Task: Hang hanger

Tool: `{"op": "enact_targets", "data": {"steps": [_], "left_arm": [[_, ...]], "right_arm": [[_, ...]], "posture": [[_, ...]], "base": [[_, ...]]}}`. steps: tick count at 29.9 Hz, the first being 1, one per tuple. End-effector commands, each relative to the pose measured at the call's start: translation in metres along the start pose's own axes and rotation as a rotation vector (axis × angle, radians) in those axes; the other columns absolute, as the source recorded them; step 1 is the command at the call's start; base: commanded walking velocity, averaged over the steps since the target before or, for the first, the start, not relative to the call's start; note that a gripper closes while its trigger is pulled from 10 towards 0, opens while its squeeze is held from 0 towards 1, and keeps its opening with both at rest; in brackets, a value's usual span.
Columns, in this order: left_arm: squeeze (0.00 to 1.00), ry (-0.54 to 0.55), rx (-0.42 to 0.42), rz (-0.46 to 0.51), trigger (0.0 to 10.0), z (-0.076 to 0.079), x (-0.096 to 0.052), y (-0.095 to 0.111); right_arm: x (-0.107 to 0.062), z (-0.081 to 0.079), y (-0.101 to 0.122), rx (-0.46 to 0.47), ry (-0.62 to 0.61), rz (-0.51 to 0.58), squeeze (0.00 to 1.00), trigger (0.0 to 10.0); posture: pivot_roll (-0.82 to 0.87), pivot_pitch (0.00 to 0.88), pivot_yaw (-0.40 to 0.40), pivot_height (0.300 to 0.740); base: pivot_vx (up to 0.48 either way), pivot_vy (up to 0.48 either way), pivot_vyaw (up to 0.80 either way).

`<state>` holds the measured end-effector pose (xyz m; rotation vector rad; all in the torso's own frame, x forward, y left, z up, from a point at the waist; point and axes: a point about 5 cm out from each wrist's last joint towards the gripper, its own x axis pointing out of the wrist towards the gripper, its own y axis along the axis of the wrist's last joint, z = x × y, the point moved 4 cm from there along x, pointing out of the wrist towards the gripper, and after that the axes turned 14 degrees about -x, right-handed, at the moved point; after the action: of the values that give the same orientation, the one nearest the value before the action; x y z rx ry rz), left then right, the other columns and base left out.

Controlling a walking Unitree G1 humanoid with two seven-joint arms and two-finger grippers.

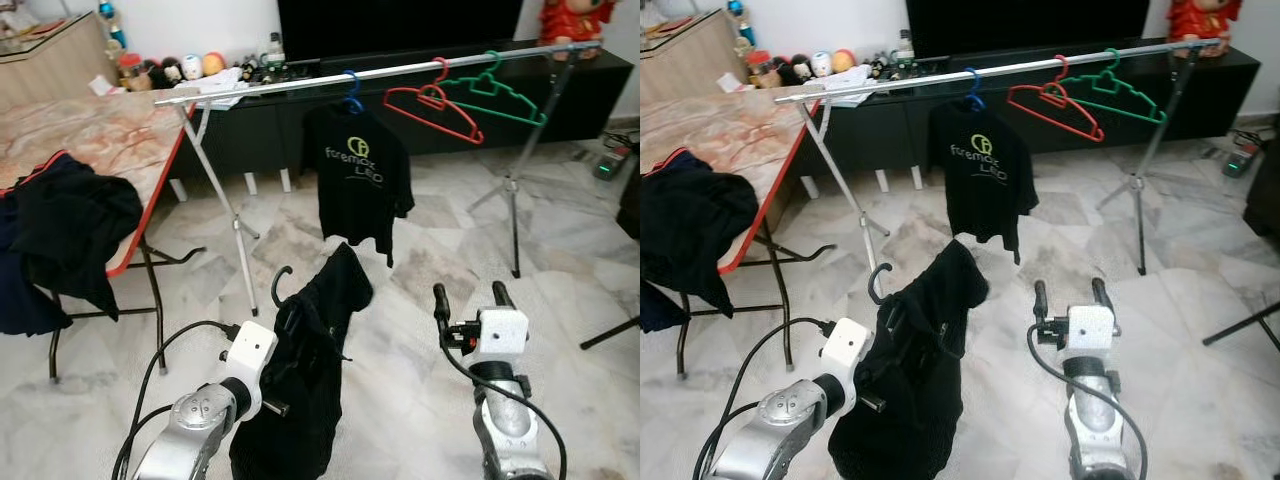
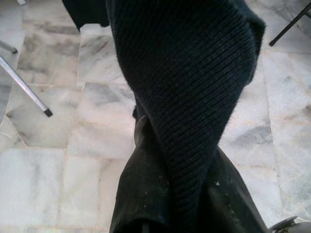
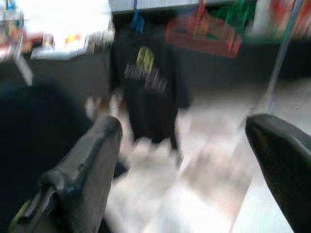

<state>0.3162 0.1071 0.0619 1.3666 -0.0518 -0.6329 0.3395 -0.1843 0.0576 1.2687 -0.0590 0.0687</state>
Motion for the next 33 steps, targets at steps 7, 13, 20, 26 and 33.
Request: {"op": "enact_targets", "data": {"steps": [7, 13, 20, 26, 33], "left_arm": [[0.00, -0.016, 0.030, 0.023, 10.0, 0.001, -0.001, 0.010], [0.00, -0.098, 0.059, -0.002, 10.0, 0.013, 0.002, 0.013], [0.00, -0.219, 0.106, -0.024, 10.0, 0.031, 0.003, 0.022], [0.00, -0.281, 0.141, -0.026, 10.0, 0.041, 0.002, 0.029], [0.00, -0.326, 0.155, -0.037, 10.0, 0.049, -0.001, 0.031]], "right_arm": [[-0.015, -0.042, 0.001, -0.023, 0.418, 0.020, 0.00, 10.0], [-0.036, -0.055, -0.013, -0.027, 0.621, -0.014, 1.00, 10.0], [-0.037, -0.061, -0.009, -0.028, 0.657, -0.004, 0.34, 10.0], [-0.039, -0.064, -0.010, -0.027, 0.681, -0.012, 0.00, 10.0], [-0.030, -0.054, -0.015, -0.097, 0.571, -0.039, 0.00, 10.0]], "posture": [[-0.03, 0.102, 0.110, 0.740], [-0.03, 0.101, 0.109, 0.740], [-0.03, 0.102, 0.112, 0.740], [-0.02, 0.101, 0.115, 0.740], [-0.02, 0.101, 0.115, 0.740]], "base": [[0.000, 0.000, 0.00], [0.000, 0.000, 0.00], [0.000, 0.000, 0.00], [0.000, 0.000, 0.00], [0.000, 0.000, 0.00]]}}
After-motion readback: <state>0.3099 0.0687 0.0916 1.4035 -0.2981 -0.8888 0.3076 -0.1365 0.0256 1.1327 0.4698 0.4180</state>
